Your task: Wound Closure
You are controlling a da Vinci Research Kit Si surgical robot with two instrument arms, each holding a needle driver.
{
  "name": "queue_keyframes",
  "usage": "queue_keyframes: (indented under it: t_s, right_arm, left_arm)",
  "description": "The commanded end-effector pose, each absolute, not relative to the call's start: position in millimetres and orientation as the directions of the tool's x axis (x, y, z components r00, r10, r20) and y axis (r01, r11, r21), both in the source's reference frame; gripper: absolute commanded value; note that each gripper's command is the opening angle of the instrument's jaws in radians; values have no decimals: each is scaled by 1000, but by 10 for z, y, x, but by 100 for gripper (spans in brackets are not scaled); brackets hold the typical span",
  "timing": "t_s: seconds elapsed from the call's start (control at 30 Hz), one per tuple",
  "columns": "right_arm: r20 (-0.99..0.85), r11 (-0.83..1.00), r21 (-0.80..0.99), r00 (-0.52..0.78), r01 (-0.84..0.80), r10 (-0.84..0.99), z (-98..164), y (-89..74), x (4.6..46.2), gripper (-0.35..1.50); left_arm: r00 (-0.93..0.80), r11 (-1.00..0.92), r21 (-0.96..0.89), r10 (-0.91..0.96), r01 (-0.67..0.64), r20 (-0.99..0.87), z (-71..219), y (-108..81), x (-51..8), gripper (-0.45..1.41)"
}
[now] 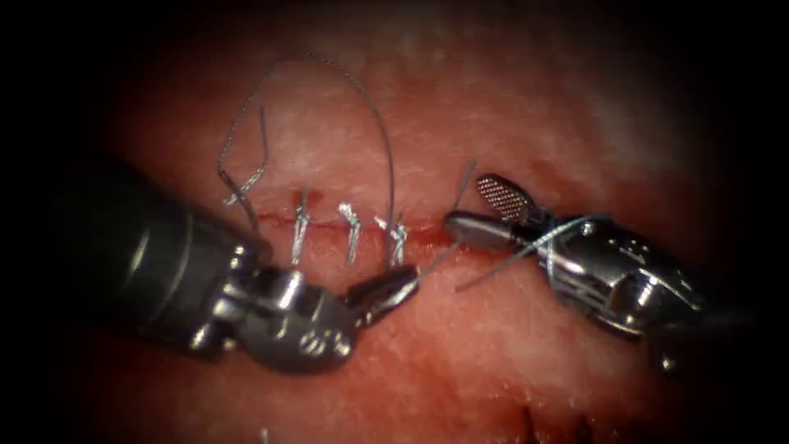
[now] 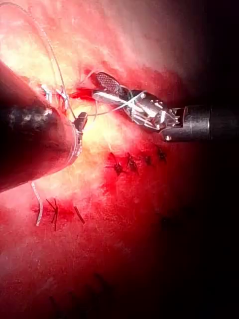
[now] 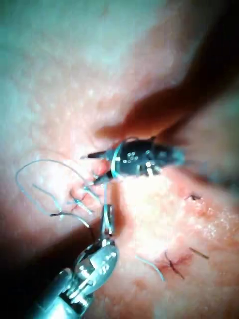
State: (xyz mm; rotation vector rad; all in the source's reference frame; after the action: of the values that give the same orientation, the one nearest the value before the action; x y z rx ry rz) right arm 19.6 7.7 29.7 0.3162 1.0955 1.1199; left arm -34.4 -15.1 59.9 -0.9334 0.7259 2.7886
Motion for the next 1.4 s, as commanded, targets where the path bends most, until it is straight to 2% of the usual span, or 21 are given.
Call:
queue_keyframes:
  t_s: [0.03,0.67,0.7,0.77,0.8,0.83,1.07,1.4]
  right_arm:
    - [-534,444,701,4,-558,846,301,67,203,51]
    - [-544,417,655,-10,-630,839,332,78,220,51]
    - [-562,428,628,2,-650,827,332,79,221,47]
    - [-570,431,616,4,-660,821,332,80,221,26]
    - [-579,436,608,5,-663,815,332,80,221,-13]
    - [-583,442,608,7,-659,812,332,79,221,-35]
    - [-663,534,485,107,-692,741,329,74,221,-35]
    - [-723,550,411,108,-727,683,321,60,220,-35]
  left_arm:
    - [-805,-882,402,-44,-247,-592,603,-164,-347,-45]
    - [-806,-884,398,-44,-244,-590,608,-158,-346,-45]
    - [-806,-885,398,-44,-243,-590,608,-157,-345,-45]
    - [-806,-885,397,-43,-244,-590,608,-156,-345,-45]
    - [-807,-885,397,-41,-244,-589,608,-155,-344,-45]
    - [-807,-885,397,-41,-244,-589,608,-153,-344,-45]
    - [-812,-887,390,-30,-248,-583,606,-136,-336,-45]
    - [-817,-893,372,-8,-254,-576,608,-84,-324,-45]
